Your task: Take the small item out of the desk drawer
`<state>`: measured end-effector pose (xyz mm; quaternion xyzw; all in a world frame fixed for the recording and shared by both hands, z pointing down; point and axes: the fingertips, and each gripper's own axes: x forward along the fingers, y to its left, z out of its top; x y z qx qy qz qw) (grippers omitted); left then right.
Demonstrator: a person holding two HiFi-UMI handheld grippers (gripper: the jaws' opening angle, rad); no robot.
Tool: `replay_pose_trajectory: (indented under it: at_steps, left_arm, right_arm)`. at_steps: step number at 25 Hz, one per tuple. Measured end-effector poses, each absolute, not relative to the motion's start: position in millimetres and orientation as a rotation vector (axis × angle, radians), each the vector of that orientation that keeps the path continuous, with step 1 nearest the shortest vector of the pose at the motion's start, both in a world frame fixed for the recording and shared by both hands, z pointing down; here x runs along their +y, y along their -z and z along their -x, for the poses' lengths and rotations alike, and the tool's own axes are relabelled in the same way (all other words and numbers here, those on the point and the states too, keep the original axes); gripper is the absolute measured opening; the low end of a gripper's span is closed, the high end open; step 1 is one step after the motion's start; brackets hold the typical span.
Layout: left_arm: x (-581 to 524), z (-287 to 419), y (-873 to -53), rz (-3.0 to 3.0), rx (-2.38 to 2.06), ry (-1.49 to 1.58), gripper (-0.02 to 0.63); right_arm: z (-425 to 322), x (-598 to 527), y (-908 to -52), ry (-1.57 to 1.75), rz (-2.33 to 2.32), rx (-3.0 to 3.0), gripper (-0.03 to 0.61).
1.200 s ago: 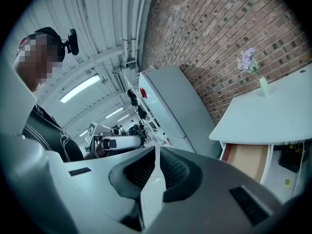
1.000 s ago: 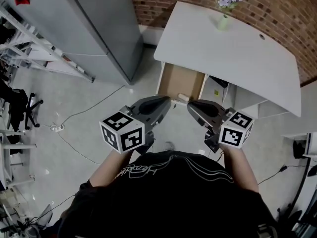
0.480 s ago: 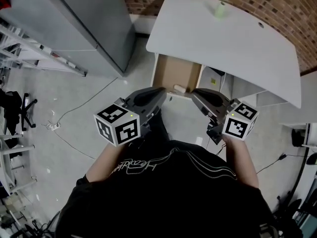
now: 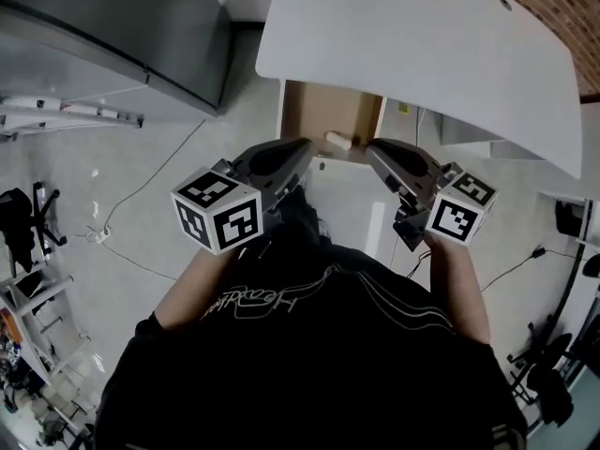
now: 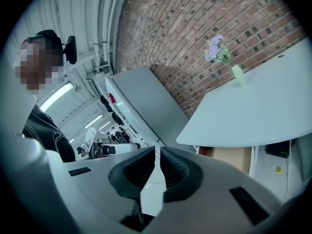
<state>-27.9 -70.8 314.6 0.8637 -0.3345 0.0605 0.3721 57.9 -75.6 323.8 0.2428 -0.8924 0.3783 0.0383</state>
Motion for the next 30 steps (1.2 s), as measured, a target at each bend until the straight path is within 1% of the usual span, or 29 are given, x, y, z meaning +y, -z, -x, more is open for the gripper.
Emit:
replay_pose_trajectory:
  at_steps: [10, 16, 17, 18, 19, 26, 30]
  left_arm:
    - [-124.1, 38.5, -409.3, -2.137, -0.756, -0.249, 0.023]
    - [-127.4, 36.3, -455.0, -2.084, -0.708, -0.295, 0.023]
    - [-128.7, 37.2, -465.0, -2.073, -0.696, -0.305, 0.023]
    - [-130.2, 38.1, -474.7, -2.067, -0.682, -0.316, 0.023]
    - [-131.3, 38.7, -483.4, -2.062, -0.668, -0.327, 0.023]
    - [-133.0, 40.8, -511.2, -2.037, -0.629, -0.339, 0.023]
    - [-132.6, 45.1, -521.7, -2.009, -0.631, -0.33, 0.023]
  right_arm:
    - [-49.2, -128.5, -432.8, -1.194, -0.812, -2.533, 0.058]
    - [-57.3, -142.5, -489.6, -1.19, -0.853, -2.447, 0.064]
    - [-56.6, -145.2, -503.6, -1.199, -0.847, -2.42, 0.08]
    - [-55.3, -147.9, -518.6, -1.205, -0.837, -2.389, 0.111]
    - [-54.0, -150.0, -533.5, -1.209, -0.826, -2.356, 0.156]
    - [-49.3, -151.5, -613.9, -1.145, -0.695, -2.173, 0.207]
    - [-53.0, -151.5, -648.4, -1.077, -0.62, -2.076, 0.213]
